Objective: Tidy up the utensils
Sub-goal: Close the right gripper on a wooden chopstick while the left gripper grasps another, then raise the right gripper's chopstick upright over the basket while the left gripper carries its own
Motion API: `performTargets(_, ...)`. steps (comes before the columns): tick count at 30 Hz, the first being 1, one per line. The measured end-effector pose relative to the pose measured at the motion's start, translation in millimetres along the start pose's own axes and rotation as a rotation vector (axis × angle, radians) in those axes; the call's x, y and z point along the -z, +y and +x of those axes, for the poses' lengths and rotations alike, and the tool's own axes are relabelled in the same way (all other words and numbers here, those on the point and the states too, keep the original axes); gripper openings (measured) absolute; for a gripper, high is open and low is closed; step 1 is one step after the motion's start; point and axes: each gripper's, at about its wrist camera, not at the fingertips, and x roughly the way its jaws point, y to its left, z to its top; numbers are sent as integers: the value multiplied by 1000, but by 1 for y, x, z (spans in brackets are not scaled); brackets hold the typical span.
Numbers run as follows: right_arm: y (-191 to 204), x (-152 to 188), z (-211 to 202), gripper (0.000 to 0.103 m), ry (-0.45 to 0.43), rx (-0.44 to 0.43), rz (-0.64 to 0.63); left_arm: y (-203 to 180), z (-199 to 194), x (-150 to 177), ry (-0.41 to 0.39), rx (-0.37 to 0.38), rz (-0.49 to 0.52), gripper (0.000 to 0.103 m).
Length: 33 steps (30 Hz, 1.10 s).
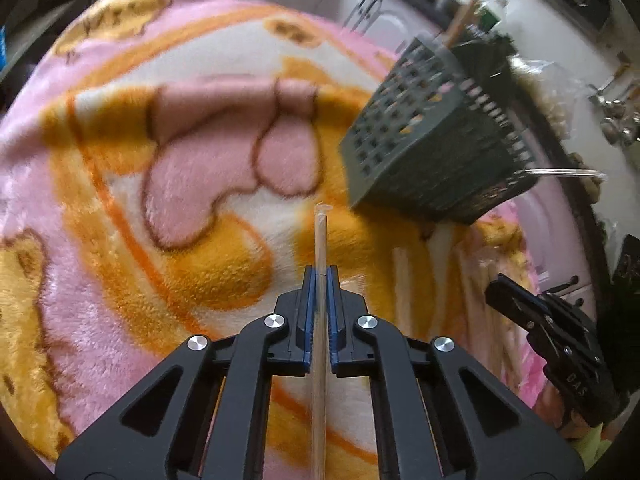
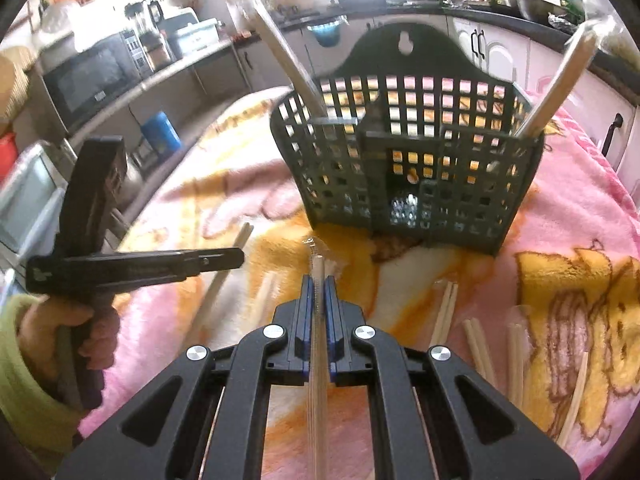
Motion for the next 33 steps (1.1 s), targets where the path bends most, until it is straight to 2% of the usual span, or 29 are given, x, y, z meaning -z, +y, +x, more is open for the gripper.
performTargets(5,-1,-2,-32,6,-112,-45,1,-23,-30,4,-118,1,62,1)
performTargets(13,-7,-4,-71,6,-248,-62,18,-60,-66,2,-286,5,131,1)
performTargets(20,-17,-16,-100,6,-404,-62,48,-84,-93,-11,-430,-19,183,1)
performTargets(25,-21,-31,-123,6,-542,-36,44,-100,-102,-25,-486,-21,201,1)
performTargets(33,-39,-66,-136,6,-666,-6,73,-123,-108,-47,-560,-22,243,1)
